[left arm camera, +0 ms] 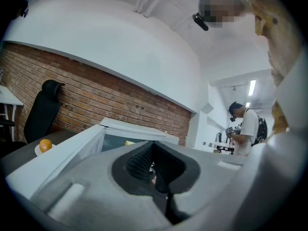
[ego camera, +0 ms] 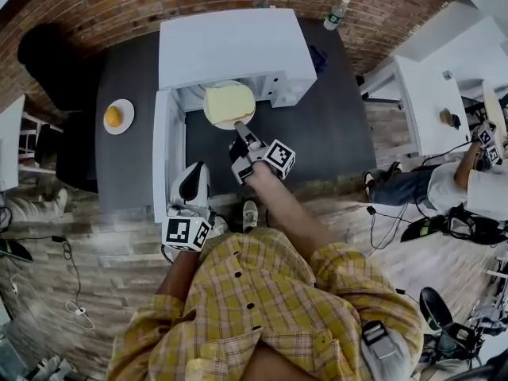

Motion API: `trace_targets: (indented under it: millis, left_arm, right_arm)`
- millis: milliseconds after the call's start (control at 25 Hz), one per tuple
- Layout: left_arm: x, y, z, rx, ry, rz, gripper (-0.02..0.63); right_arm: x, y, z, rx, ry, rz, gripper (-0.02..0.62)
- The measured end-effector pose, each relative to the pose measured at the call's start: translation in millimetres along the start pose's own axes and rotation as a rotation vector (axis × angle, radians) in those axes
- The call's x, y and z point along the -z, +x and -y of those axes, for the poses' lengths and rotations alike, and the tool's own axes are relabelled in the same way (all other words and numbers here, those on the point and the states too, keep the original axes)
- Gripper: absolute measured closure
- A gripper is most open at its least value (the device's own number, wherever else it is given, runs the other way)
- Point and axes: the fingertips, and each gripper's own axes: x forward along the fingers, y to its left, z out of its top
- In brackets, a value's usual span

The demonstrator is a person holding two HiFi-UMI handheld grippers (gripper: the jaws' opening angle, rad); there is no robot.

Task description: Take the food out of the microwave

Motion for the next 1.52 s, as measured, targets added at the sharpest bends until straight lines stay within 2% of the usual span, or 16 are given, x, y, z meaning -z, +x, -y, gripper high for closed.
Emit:
trace_targets:
  millis: [880,1520]
  left_arm:
    - [-8,-21,16,0.025,0.032,0.025,0.606]
    - [-8,-20,25,0.042,0.057,0.019,0.606]
  right_arm:
    - [47,-78,-61,-0.019,0.022,0.006,0.578]
    - [52,-100,-80,-0.031,0.012,-0.018,0.578]
